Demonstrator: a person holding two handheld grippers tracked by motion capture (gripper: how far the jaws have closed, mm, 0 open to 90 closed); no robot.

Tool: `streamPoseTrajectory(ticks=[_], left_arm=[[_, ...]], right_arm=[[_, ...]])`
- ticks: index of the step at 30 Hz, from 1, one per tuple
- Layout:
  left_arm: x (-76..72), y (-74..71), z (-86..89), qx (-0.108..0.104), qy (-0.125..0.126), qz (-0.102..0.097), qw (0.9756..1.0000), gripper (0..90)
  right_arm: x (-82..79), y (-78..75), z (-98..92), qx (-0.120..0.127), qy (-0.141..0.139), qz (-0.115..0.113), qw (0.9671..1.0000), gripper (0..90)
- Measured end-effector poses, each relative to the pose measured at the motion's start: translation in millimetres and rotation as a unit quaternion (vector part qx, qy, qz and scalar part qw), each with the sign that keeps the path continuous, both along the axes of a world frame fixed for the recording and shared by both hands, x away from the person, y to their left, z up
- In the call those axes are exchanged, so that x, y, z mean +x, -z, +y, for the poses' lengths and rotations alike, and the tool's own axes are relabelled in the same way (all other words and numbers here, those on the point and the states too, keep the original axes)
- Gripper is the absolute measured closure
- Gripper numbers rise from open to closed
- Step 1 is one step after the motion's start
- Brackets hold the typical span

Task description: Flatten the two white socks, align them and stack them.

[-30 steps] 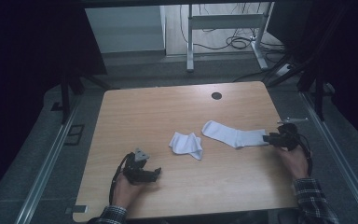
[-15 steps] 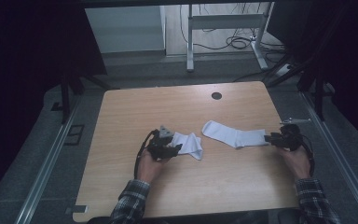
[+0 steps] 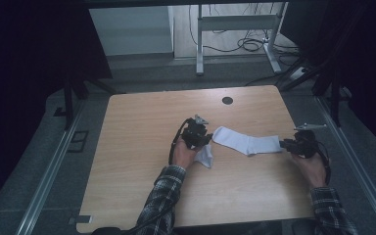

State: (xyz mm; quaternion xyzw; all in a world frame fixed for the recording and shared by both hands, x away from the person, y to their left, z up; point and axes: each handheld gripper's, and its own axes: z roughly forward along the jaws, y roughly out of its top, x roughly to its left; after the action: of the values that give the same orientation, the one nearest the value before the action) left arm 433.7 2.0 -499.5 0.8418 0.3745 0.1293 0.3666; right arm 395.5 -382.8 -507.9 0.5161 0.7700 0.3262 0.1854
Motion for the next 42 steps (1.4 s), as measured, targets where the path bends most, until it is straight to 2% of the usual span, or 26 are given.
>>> streamPoseTrajectory(ticks=[7, 8, 11, 16, 19, 22, 24, 25, 27, 31, 36, 38, 42], left_arm=[[14.5, 7.7, -15.3, 0.015, 0.003, 0.009, 0.9998, 67.1], [19.2, 11.2, -18.2, 0.019, 0.002, 0.012, 0.9997, 65.8], [22.5, 13.5, -20.1, 0.02, 0.002, 0.014, 0.9997, 63.8], [28.0, 18.4, -27.3, 0.027, 0.003, 0.021, 0.9994, 63.3], [31.4, 22.8, -32.0, 0.032, 0.0, 0.031, 0.999, 64.3], [33.8, 26.9, -34.0, 0.05, 0.003, 0.037, 0.998, 69.2], [34.3, 27.7, -33.9, 0.05, 0.005, 0.039, 0.9979, 74.4], [34.6, 28.0, -33.8, 0.044, 0.003, 0.044, 0.9981, 74.4], [35.0, 28.2, -33.9, 0.037, 0.004, 0.05, 0.9981, 83.2], [32.2, 25.0, -35.5, 0.043, 0.005, 0.04, 0.9982, 85.2], [28.5, 16.1, -32.7, 0.034, 0.01, 0.035, 0.9988, 85.2], [25.0, 10.5, -31.0, 0.027, 0.013, 0.03, 0.9991, 85.1], [13.2, -2.2, -25.8, 0.017, 0.019, 0.019, 0.9995, 85.1]], right_arm=[[0.9, 2.4, -1.5, 0.001, 0.004, 0.004, 1.0, 70.7], [1.7, 4.0, -0.8, 0.001, 0.005, 0.006, 1.0, 67.8], [2.4, 5.3, 0.7, -0.001, 0.004, 0.005, 1.0, 66.4], [4.2, 8.1, 7.1, -0.01, -0.002, 0.007, 0.9999, 62.6], [6.1, 13.1, 13.5, -0.024, -0.008, 0.021, 0.9995, 61.7], [7.3, 14.7, 16.1, -0.028, -0.011, 0.028, 0.9992, 65.6], [7.3, 14.6, 16.8, -0.028, -0.011, 0.029, 0.9991, 67.5], [7.2, 14.6, 17.3, -0.027, -0.012, 0.03, 0.9991, 70.9], [7.0, 13.9, 18.2, -0.019, -0.018, 0.039, 0.9989, 79.6], [6.3, 11.9, 19.1, -0.02, -0.018, 0.042, 0.9987, 82.1], [4.0, 7.1, 15.7, -0.01, -0.019, 0.031, 0.9993, 82.3], [2.1, 2.6, 12.4, 0.001, -0.019, 0.023, 0.9996, 82.4], [-1.2, -3.4, 11.9, 0.008, -0.025, 0.013, 0.9996, 82.4]])
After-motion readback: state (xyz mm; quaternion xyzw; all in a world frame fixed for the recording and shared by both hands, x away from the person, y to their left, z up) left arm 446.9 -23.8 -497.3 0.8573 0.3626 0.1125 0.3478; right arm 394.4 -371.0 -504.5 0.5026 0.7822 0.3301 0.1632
